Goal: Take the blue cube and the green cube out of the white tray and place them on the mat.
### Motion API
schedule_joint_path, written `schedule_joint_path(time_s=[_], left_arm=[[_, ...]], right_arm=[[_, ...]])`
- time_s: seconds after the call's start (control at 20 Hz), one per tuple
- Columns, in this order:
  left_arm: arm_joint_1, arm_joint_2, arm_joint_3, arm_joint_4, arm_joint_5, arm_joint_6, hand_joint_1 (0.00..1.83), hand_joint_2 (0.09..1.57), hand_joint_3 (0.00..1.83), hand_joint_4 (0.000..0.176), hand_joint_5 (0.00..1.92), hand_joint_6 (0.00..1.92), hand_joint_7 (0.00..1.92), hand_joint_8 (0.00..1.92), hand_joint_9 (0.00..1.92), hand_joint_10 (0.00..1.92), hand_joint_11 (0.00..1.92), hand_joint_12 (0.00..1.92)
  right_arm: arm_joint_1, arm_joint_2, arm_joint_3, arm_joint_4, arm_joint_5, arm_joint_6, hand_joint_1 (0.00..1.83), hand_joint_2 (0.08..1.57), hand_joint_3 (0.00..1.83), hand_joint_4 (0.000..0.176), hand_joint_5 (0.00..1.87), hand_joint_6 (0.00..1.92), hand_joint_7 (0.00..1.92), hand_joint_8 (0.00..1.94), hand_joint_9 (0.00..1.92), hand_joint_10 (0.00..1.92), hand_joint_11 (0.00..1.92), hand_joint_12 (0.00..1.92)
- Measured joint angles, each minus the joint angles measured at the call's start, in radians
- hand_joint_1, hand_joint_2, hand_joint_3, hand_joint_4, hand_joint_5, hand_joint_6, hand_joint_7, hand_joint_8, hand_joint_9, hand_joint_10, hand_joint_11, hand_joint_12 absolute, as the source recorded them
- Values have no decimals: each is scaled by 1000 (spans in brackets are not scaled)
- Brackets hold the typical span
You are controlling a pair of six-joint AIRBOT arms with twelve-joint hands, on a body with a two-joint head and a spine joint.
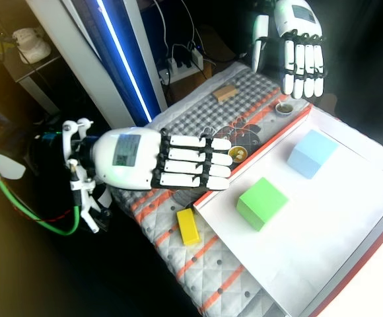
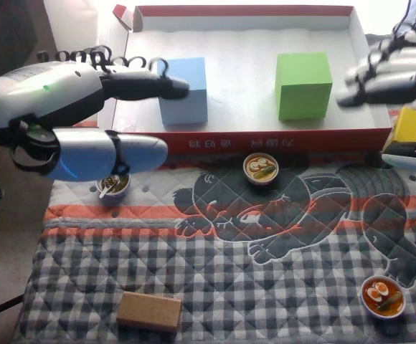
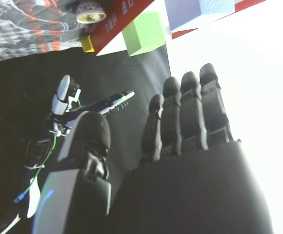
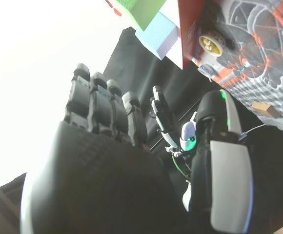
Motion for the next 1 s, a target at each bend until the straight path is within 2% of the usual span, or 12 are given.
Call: schedule_joint_path(time_s=[0.15, 0.25, 0.3, 0.4, 0.45, 0.5, 0.55, 0.6, 0.7, 0.75, 0.9, 1.0], left_arm=[[-10, -23, 33, -29, 2, 2, 427, 1206, 0, 176, 356, 0, 269, 0, 224, 0, 0, 560], [-50, -67, 90, -69, 16, 6, 557, 1031, 0, 176, 260, 1, 144, 1, 133, 3, 0, 541], [-72, -86, 114, -82, 18, 5, 557, 1031, 0, 176, 260, 1, 144, 1, 133, 3, 0, 541], [-119, -137, 170, -107, 38, 40, 563, 943, 0, 176, 88, 2, 13, 0, 14, 0, 0, 286], [-133, -157, 182, -146, 53, 106, 561, 915, 0, 176, 27, 11, 2, 0, 2, 0, 0, 58], [-145, -190, 194, -217, 74, 249, 541, 916, 0, 176, 4, 6, 0, 0, 0, 0, 0, 1], [-152, -210, 203, -253, 94, 309, 540, 923, 4, 176, 0, 0, 0, 0, 0, 0, 0, 0], [-157, -236, 228, -281, 117, 345, 567, 909, 0, 176, 0, 0, 0, 0, 0, 0, 0, 0], [-162, -274, 280, -322, 142, 352, 583, 893, 0, 176, 0, 0, 0, 0, 0, 0, 0, 0], [-173, -311, 344, -363, 166, 352, 591, 881, 0, 176, 0, 0, 0, 0, 0, 0, 0, 0], [-195, -389, 477, -431, 214, 357, 722, 840, 0, 176, 7, 2, 0, 0, 0, 0, 3, 1], [-204, -437, 546, -456, 249, 356, 736, 836, 0, 176, 29, 10, 0, 0, 0, 0, 25, 11]], right_arm=[[27, -25, 22, -1, -3, 1, 740, 1222, 0, 0, 583, 0, 482, 0, 311, 4, 0, 593], [69, -56, 53, 13, -5, 0, 737, 1137, 0, 62, 398, 0, 360, 0, 271, 0, 0, 434], [83, -68, 66, 20, 0, 0, 737, 1137, 0, 62, 398, 0, 360, 0, 271, 0, 0, 434], [122, -110, 109, 30, -13, 0, 652, 1043, 0, 109, 265, 0, 277, 1, 206, 0, 0, 366], [147, -134, 134, 32, -39, 0, 622, 1016, 0, 134, 220, 0, 210, 0, 126, 0, 0, 183], [189, -172, 179, 39, -88, 0, 636, 961, 1, 150, 197, 0, 203, 2, 149, 5, 0, 351], [212, -193, 202, 42, -117, 0, 656, 959, 1, 137, 184, 0, 180, 0, 130, 1, 0, 343], [235, -220, 232, 45, -153, 0, 670, 953, 0, 154, 162, 0, 147, 0, 110, 0, 0, 365], [255, -254, 271, 54, -201, 0, 646, 952, 0, 165, 156, 0, 160, 2, 131, 4, 0, 454], [264, -283, 307, 65, -251, 0, 625, 988, 10, 146, 136, 0, 157, 0, 118, 0, 0, 423], [283, -318, 357, 83, -333, 0, 668, 983, 0, 173, 143, 1, 143, 0, 115, 0, 0, 432], [296, -332, 372, 84, -344, 0, 668, 986, 2, 172, 134, 0, 138, 0, 100, 0, 0, 417]])
